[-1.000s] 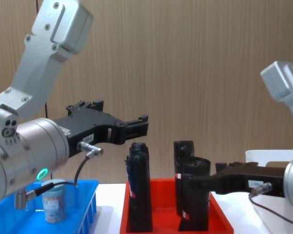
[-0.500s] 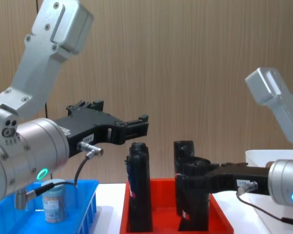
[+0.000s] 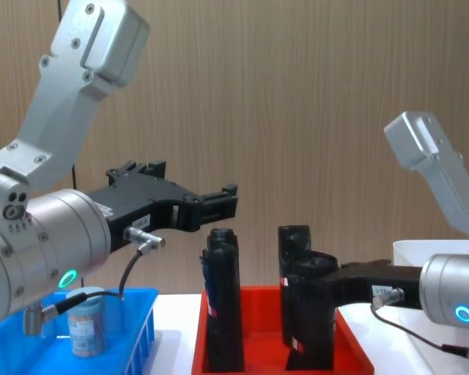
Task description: Pick the cotton swabs from the blue box and place them into the white box.
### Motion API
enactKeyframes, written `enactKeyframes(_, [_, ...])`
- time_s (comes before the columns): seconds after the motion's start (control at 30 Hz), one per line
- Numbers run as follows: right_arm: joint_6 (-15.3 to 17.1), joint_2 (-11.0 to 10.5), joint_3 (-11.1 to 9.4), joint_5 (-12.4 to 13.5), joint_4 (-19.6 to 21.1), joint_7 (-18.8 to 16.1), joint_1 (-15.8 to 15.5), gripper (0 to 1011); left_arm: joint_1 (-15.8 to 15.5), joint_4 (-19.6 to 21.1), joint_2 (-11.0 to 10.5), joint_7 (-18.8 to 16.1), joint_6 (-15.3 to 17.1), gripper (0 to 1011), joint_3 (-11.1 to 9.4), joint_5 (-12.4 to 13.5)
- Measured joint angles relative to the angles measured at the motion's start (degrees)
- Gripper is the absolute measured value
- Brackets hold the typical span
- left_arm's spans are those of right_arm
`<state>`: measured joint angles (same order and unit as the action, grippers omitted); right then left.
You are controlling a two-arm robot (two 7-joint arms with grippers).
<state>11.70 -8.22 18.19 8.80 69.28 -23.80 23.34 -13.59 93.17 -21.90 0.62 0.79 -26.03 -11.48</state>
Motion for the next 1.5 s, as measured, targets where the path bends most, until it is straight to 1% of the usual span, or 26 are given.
enactKeyframes(0.03, [0.0, 0.0, 0.0, 0.0, 0.0, 0.0, 0.0, 633, 0.0, 0.0, 0.0, 0.0, 0.0, 1004, 0.0, 0.0])
enactKeyframes(0.1, [0.0, 0.02, 0.0, 0.03, -0.06, 0.02, 0.09, 556, 0.0, 0.0, 0.0, 0.0, 0.0, 1004, 0.0, 0.0])
enactKeyframes(0.2, [0.01, 0.0, -0.03, 0.36, 0.05, 0.03, 0.11, 528, 0.0, 0.0, 0.0, 0.0, 0.0, 1004, 0.0, 0.0])
enactKeyframes(0.47, [0.22, -0.34, -0.27, 1.2, 2.07, 0.14, -0.22, 508, 0.0, 0.0, 0.0, 0.0, 0.0, 1004, 0.0, 0.0])
enactKeyframes(0.67, [0.23, -0.84, -0.65, 1.86, 4.62, 0.52, -0.78, 508, 0.0, 0.0, 0.0, 0.0, 0.0, 1004, 0.0, 0.0])
enactKeyframes(0.73, [0.13, -1.2, -0.96, 2.25, 6.18, 0.89, -1.04, 508, 0.0, 0.0, 0.0, 0.0, 0.0, 1004, 0.0, 0.0])
enactKeyframes(0.77, [0.13, -1.2, -0.96, 2.25, 6.18, 0.89, -1.04, 508, 0.0, 0.0, 0.0, 0.0, 0.0, 1004, 0.0, 0.0])
enactKeyframes(0.97, [-0.49, -2.3, -2.09, 3.12, 9.92, 2.31, -1.47, 508, 0.0, 0.0, 0.0, 0.0, 0.0, 1004, 0.0, 0.0])
enactKeyframes(1.0, [-0.49, -2.3, -2.09, 3.12, 9.92, 2.31, -1.47, 508, 0.0, 0.0, 0.0, 0.0, 0.0, 1004, 0.0, 0.0])
enactKeyframes(1.17, [-1.09, -3.29, -3.35, 3.77, 12.25, 4.02, -1.54, 508, 0.0, 0.0, 0.0, 0.0, 0.0, 1004, 0.0, 0.0])
enactKeyframes(1.3, [-1.71, -4.26, -4.64, 4.23, 13.54, 5.83, -1.33, 508, 0.0, 0.0, 0.0, 0.0, 0.0, 1004, 0.0, 0.0])
enactKeyframes(1.5, [-2.52, -5.36, -6.25, 4.44, 14.06, 7.92, -0.65, 508, 0.0, 0.0, 0.0, 0.0, 0.0, 1004, 0.0, 0.0])
